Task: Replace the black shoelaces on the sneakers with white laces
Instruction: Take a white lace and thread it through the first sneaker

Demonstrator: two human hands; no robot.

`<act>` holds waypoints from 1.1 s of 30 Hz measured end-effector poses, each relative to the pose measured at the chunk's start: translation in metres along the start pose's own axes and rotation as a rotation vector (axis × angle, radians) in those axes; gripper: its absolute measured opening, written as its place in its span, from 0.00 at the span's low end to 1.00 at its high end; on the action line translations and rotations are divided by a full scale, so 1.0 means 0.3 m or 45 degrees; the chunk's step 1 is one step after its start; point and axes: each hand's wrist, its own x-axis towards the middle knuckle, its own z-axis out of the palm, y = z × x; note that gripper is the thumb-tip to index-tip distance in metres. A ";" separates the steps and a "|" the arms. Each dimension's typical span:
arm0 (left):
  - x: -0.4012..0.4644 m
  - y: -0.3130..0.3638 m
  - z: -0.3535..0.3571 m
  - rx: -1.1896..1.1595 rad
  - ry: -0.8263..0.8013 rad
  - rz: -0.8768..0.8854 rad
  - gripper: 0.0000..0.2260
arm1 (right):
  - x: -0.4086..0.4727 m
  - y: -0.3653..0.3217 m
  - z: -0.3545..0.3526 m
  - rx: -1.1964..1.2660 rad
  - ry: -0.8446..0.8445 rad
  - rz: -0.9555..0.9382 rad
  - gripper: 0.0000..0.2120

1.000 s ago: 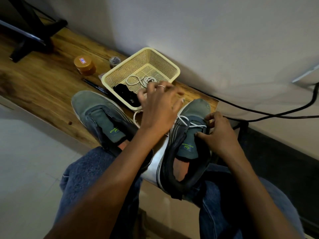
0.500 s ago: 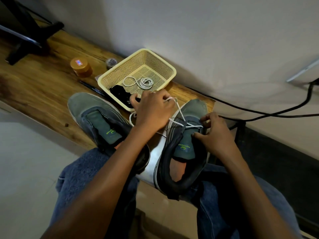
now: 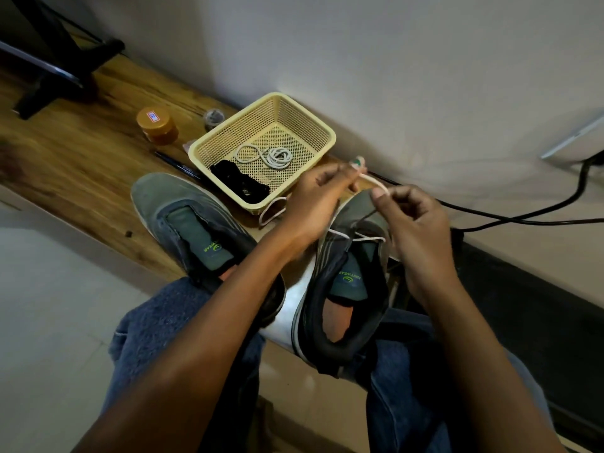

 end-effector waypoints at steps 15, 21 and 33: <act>0.017 0.035 -0.016 -1.026 -0.196 -0.332 0.11 | 0.018 0.015 -0.024 0.197 0.480 0.125 0.06; 0.014 0.030 -0.006 -1.089 -0.222 -0.335 0.10 | -0.020 -0.001 0.016 -0.079 -0.158 0.132 0.09; 0.016 0.026 -0.006 -1.075 -0.113 -0.287 0.09 | -0.008 0.017 0.004 -0.031 -0.106 0.210 0.05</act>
